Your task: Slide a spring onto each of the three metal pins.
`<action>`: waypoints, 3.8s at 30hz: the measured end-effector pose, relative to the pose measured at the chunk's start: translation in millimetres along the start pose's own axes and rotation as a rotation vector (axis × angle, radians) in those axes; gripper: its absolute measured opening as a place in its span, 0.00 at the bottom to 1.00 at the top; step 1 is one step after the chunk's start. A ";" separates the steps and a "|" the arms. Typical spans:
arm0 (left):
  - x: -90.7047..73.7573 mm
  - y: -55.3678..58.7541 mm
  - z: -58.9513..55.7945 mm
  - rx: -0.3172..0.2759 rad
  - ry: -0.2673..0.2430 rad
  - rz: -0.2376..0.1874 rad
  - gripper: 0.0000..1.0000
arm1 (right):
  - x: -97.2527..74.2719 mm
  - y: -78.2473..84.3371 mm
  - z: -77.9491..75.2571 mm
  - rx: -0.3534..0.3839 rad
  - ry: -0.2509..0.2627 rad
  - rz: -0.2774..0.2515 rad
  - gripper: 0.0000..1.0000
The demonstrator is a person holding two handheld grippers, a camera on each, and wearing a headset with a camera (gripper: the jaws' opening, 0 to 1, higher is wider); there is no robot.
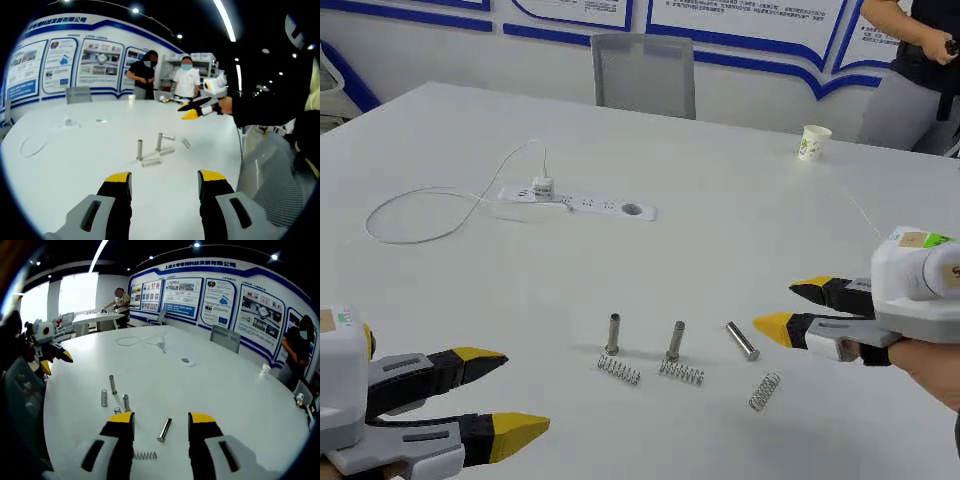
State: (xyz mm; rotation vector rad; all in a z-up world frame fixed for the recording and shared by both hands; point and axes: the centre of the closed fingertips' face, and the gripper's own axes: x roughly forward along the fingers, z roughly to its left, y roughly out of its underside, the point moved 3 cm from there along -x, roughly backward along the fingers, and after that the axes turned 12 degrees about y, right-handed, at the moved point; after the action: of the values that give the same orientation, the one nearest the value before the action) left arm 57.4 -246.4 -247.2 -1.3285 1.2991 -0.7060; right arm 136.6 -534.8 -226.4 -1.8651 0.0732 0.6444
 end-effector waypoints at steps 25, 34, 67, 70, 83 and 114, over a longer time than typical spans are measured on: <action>4.7 4.3 6.0 -0.015 0.011 0.013 0.54 | 68.4 27.8 -5.0 0.005 0.040 0.210 0.29; 6.8 8.1 7.7 -0.026 0.016 0.023 0.54 | 80.6 41.4 0.6 0.006 0.056 0.280 0.23; 11.0 19.1 11.8 -0.058 0.023 0.037 0.51 | 98.7 62.4 4.1 0.037 0.077 0.381 0.09; 11.3 19.0 11.9 -0.059 0.023 0.036 0.51 | 98.9 62.4 3.3 0.048 0.083 0.385 0.09; 11.8 15.4 13.2 -0.049 0.024 0.032 0.50 | 80.5 46.2 1.3 0.072 0.101 0.338 0.09; 14.5 1.8 -4.4 0.013 0.059 0.041 0.50 | 33.5 40.3 11.6 0.125 0.145 0.229 0.09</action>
State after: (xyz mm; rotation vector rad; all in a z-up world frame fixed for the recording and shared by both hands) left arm 56.0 -261.0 -251.7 -1.2755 1.3632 -0.7292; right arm 146.5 -531.9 -279.1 -1.7937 0.4178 0.6438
